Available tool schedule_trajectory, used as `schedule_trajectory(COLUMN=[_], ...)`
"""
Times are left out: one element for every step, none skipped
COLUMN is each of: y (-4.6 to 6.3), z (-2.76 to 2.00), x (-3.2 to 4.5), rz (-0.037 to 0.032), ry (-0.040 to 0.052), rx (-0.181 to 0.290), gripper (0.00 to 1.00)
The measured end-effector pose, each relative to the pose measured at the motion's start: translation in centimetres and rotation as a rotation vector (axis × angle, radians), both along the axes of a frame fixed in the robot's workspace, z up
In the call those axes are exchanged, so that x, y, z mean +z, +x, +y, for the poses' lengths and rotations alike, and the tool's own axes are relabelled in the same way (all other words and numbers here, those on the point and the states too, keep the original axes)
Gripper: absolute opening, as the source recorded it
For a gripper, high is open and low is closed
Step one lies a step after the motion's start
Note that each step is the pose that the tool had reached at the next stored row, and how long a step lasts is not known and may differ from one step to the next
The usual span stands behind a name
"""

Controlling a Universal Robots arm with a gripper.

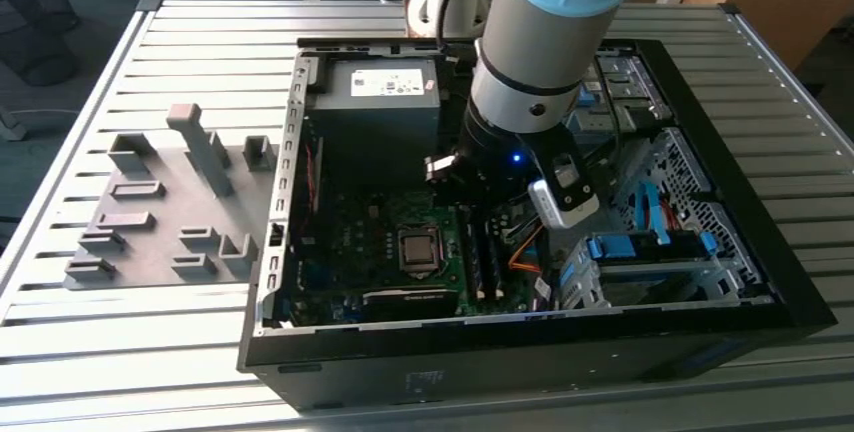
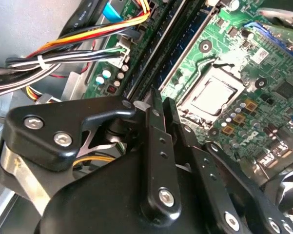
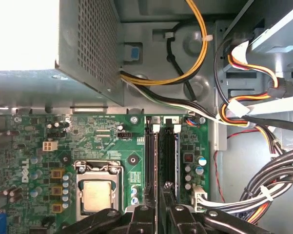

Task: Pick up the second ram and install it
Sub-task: 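Press down the second ram until it locks into place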

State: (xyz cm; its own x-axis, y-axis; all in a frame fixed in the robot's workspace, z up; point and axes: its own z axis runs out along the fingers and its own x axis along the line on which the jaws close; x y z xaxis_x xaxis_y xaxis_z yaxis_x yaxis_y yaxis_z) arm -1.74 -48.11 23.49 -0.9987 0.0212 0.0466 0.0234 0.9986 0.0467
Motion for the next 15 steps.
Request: schedule_trajectory(y=[0.00,0.00,0.00,0.00,0.00,0.00,0.00,0.00,0.00,0.00,0.00,0.00,0.00,0.00,0.00], z=[0.00,0.00,0.00,0.00,0.00,0.00,0.00,0.00,0.00,0.00,0.00,0.00,0.00,0.00,0.00], x=[0.00,0.00,0.01,0.02,0.02,0.02,0.02,0.02,0.02,0.02,0.03,0.03,0.03,0.03,0.04], rz=[0.0000,0.0000,0.0001,0.0001,0.0001,0.0000,0.0001,0.0001,0.0001,0.0001,0.0001,0.0001,0.0000,0.0001,0.0001], ry=[0.0001,0.0000,0.0000,-0.0002,-0.0002,-0.0001,-0.0001,-0.0002,-0.0002,-0.0002,-0.0002,-0.0002,-0.0002,-0.0002,-0.0002], rx=[0.000,0.000,0.000,0.000,0.000,0.000,0.000,0.000,0.000,0.000,0.000,0.000,0.000,0.000,0.000], gripper=[0.21,0.21,0.21,0.21,0.21,0.21,0.19,0.19,0.13,0.11,0.11,0.11,0.11,0.11,0.11])
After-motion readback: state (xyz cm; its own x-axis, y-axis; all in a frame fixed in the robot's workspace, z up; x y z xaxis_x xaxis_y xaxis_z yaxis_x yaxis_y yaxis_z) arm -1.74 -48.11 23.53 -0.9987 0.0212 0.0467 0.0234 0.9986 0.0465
